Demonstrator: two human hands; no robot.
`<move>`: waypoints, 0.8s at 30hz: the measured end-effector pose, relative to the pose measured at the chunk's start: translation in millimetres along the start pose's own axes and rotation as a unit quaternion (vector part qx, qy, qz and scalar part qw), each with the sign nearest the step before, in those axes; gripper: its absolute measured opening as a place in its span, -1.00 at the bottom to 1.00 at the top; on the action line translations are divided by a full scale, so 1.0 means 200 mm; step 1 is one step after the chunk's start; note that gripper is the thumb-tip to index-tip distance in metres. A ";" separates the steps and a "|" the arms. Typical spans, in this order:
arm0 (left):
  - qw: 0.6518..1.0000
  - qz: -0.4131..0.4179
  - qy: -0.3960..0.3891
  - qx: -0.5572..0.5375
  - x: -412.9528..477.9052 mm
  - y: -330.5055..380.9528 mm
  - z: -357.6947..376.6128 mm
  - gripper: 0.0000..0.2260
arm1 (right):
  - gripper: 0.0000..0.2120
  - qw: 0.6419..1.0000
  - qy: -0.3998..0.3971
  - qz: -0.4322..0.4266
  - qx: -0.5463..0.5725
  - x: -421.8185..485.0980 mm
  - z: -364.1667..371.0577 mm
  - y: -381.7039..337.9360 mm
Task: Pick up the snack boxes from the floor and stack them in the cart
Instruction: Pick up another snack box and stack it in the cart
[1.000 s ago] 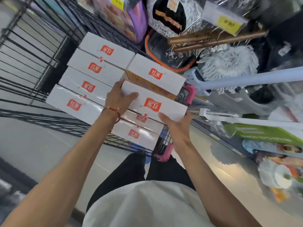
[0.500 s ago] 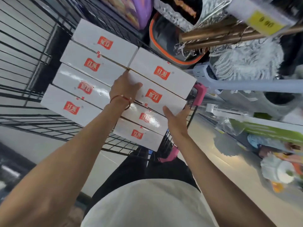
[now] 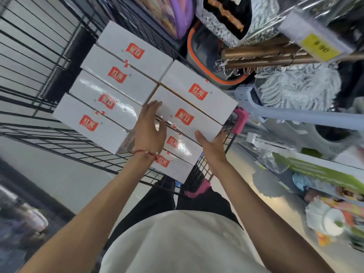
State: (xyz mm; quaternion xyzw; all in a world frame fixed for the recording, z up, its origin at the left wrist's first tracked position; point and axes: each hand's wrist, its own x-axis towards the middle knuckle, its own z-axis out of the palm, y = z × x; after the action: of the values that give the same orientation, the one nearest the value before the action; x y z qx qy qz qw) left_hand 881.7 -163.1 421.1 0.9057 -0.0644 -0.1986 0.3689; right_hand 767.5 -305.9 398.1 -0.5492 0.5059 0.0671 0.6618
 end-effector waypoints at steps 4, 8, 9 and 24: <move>0.981 -0.144 0.009 -0.128 -0.12 0.04 0.06 -0.58 | -0.32 0.999 -0.037 0.006 -0.031 0.01 -0.05 0.00; 0.925 -0.263 -0.062 -0.267 -0.10 0.05 0.15 -0.48 | -0.37 0.998 -0.048 0.014 -0.037 0.03 -0.10 -0.01; 0.921 -0.269 -0.062 -0.276 -0.08 0.07 0.17 -0.53 | -0.36 0.998 -0.050 0.019 -0.040 0.03 -0.12 -0.01; 0.946 -0.295 -0.091 -0.104 -0.19 0.00 0.24 -0.88 | -0.62 0.996 -0.032 0.010 -0.083 -0.04 -0.24 -0.06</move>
State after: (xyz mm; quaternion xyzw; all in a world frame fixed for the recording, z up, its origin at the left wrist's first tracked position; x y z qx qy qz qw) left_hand 828.4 -184.0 402.7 0.8192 0.1930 -0.3855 0.3784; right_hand 742.9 -344.8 418.4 -0.5949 0.4830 0.1331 0.6286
